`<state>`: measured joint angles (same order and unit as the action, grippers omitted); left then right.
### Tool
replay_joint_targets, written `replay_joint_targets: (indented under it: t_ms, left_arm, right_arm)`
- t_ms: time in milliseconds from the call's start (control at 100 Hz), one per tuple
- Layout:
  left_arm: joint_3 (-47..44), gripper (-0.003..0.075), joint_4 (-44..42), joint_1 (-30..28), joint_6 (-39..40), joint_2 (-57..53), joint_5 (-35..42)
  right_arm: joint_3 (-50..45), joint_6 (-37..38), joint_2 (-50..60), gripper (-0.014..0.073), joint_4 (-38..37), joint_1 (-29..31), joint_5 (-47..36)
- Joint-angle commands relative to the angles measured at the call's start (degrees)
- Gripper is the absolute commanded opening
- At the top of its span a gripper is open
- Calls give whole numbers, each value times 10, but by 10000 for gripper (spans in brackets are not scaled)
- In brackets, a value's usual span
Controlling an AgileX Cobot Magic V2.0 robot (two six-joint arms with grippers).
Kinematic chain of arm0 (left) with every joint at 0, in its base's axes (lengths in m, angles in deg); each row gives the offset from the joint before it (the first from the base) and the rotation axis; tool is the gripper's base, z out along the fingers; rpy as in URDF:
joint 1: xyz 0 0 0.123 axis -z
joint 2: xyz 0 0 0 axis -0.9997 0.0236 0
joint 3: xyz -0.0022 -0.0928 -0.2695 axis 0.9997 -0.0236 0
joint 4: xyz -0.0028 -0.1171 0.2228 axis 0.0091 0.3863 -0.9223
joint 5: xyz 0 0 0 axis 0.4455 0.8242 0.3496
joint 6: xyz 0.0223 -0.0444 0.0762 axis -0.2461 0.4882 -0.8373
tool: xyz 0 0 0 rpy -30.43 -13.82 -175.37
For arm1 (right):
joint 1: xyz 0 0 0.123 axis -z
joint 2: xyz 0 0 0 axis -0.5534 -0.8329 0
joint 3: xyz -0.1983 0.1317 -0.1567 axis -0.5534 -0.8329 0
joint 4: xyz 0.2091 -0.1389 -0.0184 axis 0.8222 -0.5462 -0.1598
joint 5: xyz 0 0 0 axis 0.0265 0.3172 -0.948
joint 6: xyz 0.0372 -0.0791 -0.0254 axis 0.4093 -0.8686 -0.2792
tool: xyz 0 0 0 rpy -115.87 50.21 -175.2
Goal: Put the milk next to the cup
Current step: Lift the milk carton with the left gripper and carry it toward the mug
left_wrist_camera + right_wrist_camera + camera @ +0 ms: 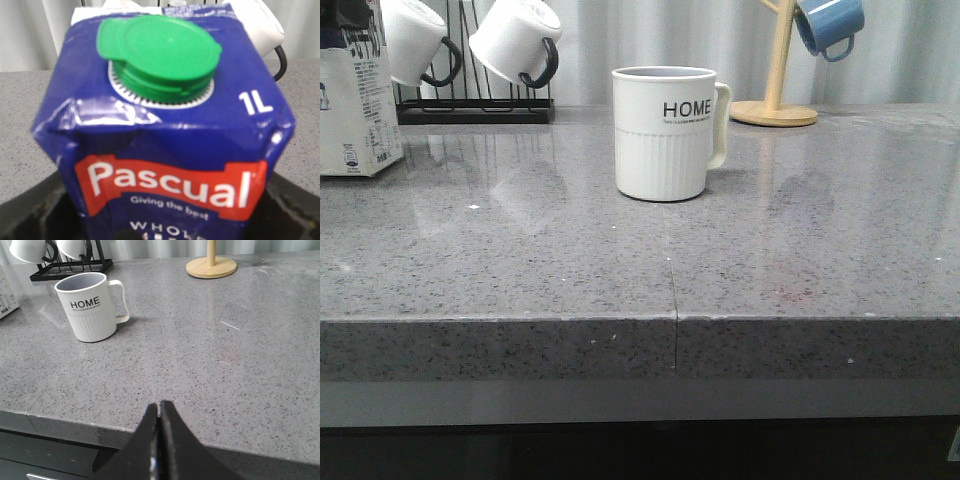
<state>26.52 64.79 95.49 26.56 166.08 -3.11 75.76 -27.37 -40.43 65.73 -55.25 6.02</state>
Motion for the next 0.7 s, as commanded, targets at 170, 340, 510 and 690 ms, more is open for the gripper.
replay_joint_targets:
  t_ms: [170, 340, 510, 690]
  left_arm:
    - [10, 230, 7, 40, 1, -91, 7]
    - [4, 230, 7, 98, 1, -120, 6]
    - [5, 230, 7, 163, -1, -102, 43]
    - [5, 229, 21, 204, -1, -61, 73]
  right_arm:
    - [13, 0, -7, -65, -4, 1, -44]
    - [13, 0, -7, -65, -4, 1, -44]
    - [13, 0, -7, -65, -4, 1, -44]
    - [13, 0, -7, -65, -4, 1, -44]
